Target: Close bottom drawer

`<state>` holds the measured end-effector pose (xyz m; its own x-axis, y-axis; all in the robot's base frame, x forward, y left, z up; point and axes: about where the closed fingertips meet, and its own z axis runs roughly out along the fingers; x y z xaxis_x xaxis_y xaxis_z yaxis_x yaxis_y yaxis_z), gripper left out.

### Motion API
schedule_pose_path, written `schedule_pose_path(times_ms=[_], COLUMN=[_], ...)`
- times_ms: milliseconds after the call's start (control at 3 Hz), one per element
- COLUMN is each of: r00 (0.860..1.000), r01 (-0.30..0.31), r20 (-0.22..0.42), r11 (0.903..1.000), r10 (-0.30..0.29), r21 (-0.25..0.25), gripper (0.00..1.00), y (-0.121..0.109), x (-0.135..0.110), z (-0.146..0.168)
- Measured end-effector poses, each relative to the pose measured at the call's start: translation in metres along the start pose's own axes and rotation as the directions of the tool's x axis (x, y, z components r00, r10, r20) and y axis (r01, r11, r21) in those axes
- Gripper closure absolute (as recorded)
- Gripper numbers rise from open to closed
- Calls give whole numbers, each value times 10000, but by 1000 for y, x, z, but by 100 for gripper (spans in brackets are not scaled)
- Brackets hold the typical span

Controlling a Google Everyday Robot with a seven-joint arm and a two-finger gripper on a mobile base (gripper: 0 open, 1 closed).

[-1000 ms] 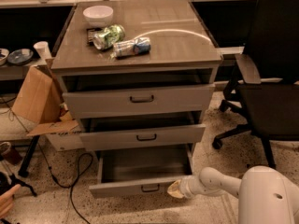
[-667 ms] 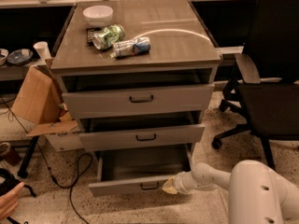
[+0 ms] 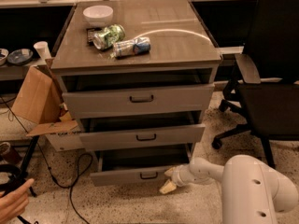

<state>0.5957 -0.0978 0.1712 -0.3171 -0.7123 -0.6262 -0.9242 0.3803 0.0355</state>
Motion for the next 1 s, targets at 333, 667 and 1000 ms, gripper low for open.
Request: schedule_pose_path(times_ms=[333, 667, 1000], r00=[9997, 9988, 9984], r01=[51, -221, -480], r20=[-230, -427, -264], r11=[9983, 9971, 9976], r10=[-37, 253, 494], r21=[583, 735, 498], gripper=[0, 0, 0], y=[-26, -50, -52], x=[-8, -20, -22], z=[-9, 2, 3])
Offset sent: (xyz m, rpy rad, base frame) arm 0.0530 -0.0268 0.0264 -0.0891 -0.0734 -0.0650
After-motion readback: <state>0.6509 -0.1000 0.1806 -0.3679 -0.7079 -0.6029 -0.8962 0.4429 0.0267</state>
